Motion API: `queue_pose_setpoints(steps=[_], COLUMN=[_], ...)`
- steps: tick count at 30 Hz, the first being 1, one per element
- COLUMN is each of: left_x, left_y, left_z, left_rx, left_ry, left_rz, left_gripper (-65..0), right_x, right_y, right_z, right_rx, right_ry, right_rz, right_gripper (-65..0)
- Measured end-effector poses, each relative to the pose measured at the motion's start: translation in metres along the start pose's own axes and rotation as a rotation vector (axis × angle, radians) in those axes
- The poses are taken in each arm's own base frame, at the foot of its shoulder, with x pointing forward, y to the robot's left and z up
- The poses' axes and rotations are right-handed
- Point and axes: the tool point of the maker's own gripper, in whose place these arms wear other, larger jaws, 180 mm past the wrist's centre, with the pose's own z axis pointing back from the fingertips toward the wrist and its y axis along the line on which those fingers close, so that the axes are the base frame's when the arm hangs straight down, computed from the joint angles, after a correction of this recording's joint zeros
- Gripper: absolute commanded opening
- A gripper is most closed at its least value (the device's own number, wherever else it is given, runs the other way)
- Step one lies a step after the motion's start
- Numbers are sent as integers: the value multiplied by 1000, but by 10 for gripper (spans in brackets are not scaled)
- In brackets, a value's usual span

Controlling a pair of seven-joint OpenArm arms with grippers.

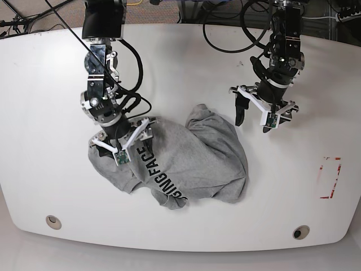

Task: Fold the T-shirt properly
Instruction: 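Raise the right gripper and move it to the shirt's bunched edge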

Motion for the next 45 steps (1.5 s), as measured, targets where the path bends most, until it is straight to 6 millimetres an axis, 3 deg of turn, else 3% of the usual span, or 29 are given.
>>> queue_pose_setpoints(steps=[4,13,20,30,36,45], left_x=[-2,3,0,-1,-5,-7], left_y=[0,1,-6,-8,-6,-6], left_z=[0,-4,-6,-9,-9,-9], left_rx=[0,0,-44,-38,-28,-25], left_ry=[7,-3,11,14,29,38], left_rz=[1,-2,-22,-12,-5,2], left_gripper=[-212,-211,-209,-208,-207,-206], right_x=[-13,-18,-46,-61,-86,-87], right_y=[-1,11,1,-13,-16,-15], right_z=[9,33,44,43,38,34], right_rx=[-12,-8,-34,-62,-66,-59], right_ry=[23,-5,53,70,137,141], right_rz=[2,-10,-29,-79,-107,-106], right_gripper=[-183,-210,-209,-209,-208,-206])
